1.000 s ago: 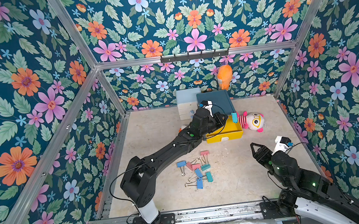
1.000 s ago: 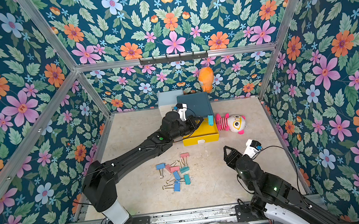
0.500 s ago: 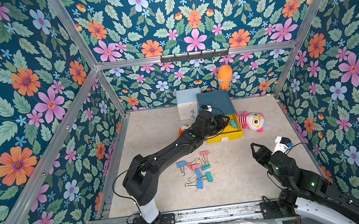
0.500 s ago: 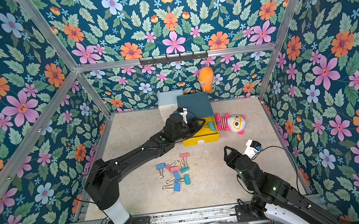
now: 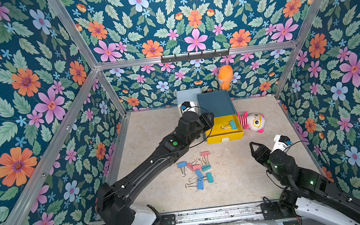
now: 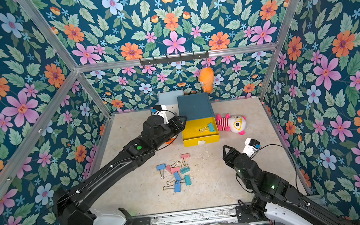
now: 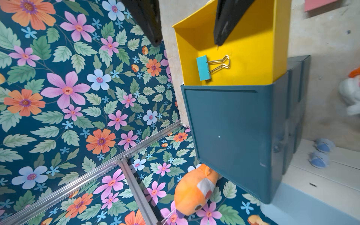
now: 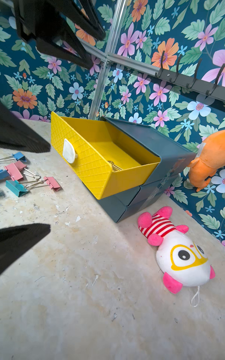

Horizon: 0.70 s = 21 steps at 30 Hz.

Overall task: Put the binder clips in the drawer according to color
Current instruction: Place the binder clip in the drawer, then pick up the binder clip at the center of the board.

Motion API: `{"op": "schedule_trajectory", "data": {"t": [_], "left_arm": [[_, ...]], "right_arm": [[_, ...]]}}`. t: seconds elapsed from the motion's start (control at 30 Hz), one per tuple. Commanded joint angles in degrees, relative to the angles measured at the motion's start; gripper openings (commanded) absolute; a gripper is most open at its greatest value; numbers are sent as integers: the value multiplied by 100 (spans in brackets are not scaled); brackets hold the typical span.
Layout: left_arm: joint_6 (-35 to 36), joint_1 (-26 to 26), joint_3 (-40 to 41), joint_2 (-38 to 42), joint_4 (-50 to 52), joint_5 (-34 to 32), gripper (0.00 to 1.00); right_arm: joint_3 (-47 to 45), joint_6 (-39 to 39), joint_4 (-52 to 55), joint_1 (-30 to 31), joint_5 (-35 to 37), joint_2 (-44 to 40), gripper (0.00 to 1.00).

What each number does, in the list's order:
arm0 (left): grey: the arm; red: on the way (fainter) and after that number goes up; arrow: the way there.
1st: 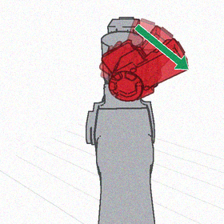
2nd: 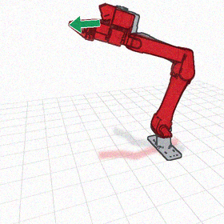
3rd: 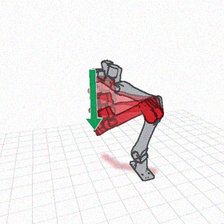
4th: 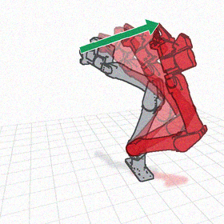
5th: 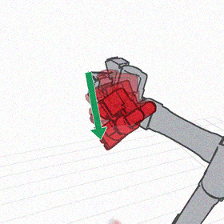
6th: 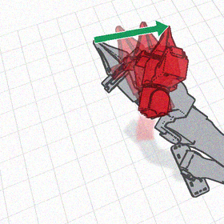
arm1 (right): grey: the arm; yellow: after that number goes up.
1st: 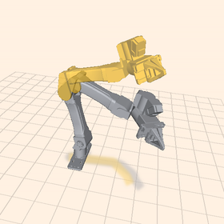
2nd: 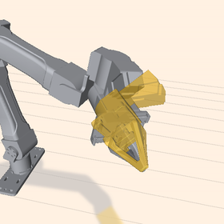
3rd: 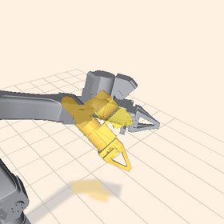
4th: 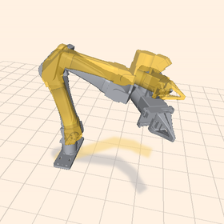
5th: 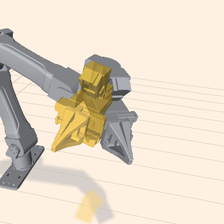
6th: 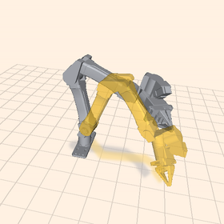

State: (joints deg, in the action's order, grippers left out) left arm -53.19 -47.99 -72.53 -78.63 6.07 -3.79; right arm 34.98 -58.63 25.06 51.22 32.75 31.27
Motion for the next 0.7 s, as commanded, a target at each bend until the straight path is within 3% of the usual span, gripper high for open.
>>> {"op": "schedule_trajectory", "data": {"t": [0.0,0.13,0.37,0.5,0.67], "left_arm": [[408,0,315,369,1275,-457,55],[292,0,1252,1093,2005,-614,62],[44,-294,2803,1515,2338,71,66],[-156,-985,2923,1336,2302,-184,66],[386,-1633,2600,625,2254,-338,63]], "right_arm": [[147,321,324,10,-84,151,62],[329,487,816,7,-323,473,62],[295,559,1241,4,-905,775,63],[166,529,1343,5,-929,664,63],[63,484,1332,10,-1005,604,63]]}}
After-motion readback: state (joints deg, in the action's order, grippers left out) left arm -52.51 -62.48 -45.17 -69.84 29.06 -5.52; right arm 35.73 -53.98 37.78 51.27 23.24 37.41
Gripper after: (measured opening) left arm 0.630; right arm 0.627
